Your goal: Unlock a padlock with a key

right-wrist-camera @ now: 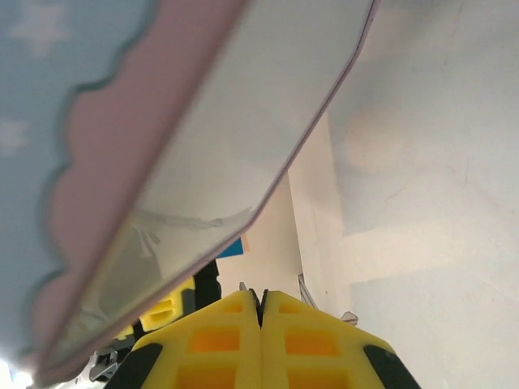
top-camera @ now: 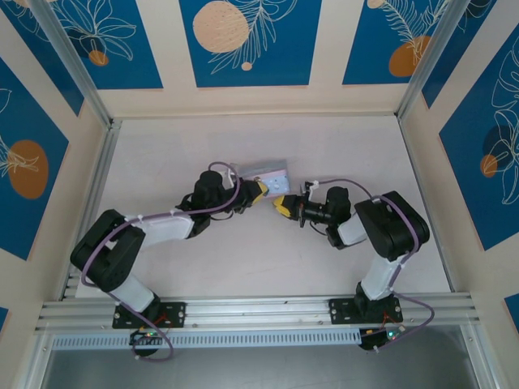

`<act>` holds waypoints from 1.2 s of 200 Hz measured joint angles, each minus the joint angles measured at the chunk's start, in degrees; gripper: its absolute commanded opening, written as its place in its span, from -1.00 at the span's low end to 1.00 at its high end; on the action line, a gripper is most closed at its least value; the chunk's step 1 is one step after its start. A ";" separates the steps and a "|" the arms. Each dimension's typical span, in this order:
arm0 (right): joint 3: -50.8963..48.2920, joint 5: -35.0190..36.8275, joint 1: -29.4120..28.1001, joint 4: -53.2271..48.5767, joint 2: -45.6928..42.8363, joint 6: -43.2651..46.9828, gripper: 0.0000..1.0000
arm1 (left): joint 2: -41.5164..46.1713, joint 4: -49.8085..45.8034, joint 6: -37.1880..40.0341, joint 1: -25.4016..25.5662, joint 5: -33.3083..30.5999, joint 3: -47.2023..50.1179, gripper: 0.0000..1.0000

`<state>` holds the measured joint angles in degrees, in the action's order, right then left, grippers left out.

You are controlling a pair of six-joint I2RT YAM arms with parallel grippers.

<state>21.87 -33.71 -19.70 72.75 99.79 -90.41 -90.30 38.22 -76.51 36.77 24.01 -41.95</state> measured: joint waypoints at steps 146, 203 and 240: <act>0.33 19.85 -6.86 -28.50 -27.61 4.48 -1.00 | 1.44 0.81 -2.73 0.11 -0.55 0.00 -1.00; 0.52 24.37 -8.50 -30.01 -27.61 1.46 -1.00 | 1.77 1.44 -3.10 0.11 -1.18 0.00 -1.00; 1.81 26.36 -9.14 -30.45 -27.61 0.15 -1.00 | 1.77 1.46 -3.13 0.11 -1.57 0.00 -1.00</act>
<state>23.68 -7.35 -28.84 42.30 72.18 -90.26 -88.53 39.68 -79.64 36.88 22.44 -41.95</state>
